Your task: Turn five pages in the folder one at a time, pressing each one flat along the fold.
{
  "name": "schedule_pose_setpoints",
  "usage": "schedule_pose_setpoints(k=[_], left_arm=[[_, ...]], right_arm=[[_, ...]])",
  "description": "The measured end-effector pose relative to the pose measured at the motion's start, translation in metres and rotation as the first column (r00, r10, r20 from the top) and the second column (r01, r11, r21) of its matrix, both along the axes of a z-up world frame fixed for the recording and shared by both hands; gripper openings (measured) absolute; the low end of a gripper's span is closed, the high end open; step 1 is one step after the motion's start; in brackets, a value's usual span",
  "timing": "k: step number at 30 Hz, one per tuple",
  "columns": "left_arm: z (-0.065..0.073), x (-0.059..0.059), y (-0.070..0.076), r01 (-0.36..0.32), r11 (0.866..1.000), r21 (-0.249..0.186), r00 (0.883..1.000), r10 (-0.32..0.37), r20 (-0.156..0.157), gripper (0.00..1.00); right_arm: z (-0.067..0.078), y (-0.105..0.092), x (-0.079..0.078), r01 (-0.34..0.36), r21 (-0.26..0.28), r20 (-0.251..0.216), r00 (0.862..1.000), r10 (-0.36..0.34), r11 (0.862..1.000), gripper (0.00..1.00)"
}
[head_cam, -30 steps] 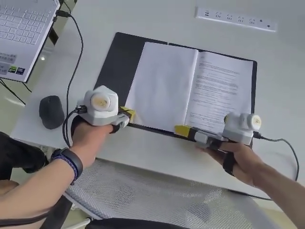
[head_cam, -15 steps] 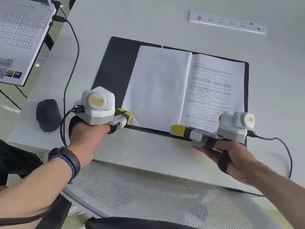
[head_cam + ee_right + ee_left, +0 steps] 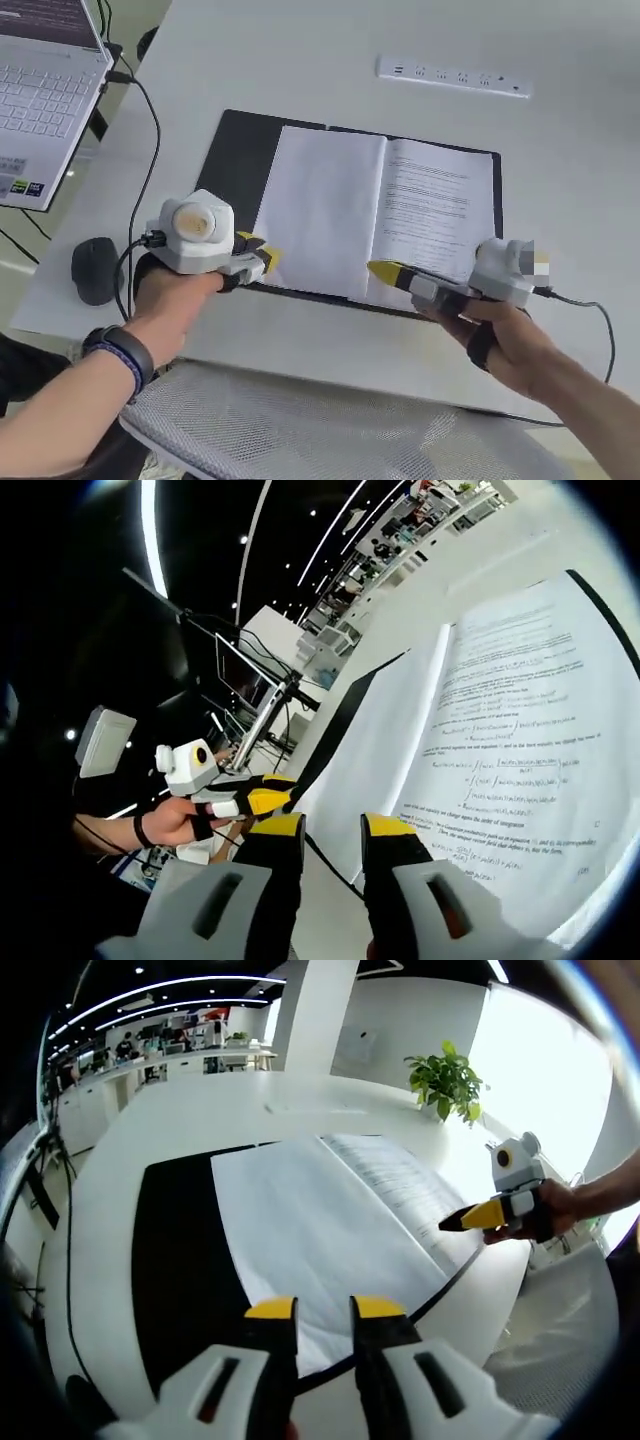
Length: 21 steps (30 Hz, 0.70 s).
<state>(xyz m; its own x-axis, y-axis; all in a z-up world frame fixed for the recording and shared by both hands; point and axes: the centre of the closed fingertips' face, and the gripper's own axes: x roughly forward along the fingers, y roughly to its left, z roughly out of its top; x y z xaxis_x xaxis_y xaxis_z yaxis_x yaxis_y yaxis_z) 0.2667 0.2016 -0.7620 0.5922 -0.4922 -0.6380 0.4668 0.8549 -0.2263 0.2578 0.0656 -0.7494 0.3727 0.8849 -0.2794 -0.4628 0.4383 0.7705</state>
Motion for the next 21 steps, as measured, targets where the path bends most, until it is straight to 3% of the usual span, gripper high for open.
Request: schedule_pose_setpoints(k=[8, 13, 21], left_arm=[[0.014, 0.003, -0.001, 0.011, 1.0, 0.021, 0.999, -0.012, 0.033, 0.23], [0.026, 0.003, 0.0, 0.021, 0.999, 0.028, 0.998, -0.022, 0.058, 0.26], [0.042, -0.001, 0.003, 0.036, 0.998, 0.048, 0.995, -0.041, 0.09, 0.32]], right_arm=[[0.015, -0.033, 0.018, 0.066, -0.069, 0.088, 0.994, -0.06, 0.995, 0.35], [0.021, -0.062, 0.025, 0.103, -0.159, 0.155, 0.985, -0.078, 0.982, 0.42], [0.041, -0.107, 0.03, 0.189, -0.206, 0.229, 0.963, -0.14, 0.96, 0.51]])
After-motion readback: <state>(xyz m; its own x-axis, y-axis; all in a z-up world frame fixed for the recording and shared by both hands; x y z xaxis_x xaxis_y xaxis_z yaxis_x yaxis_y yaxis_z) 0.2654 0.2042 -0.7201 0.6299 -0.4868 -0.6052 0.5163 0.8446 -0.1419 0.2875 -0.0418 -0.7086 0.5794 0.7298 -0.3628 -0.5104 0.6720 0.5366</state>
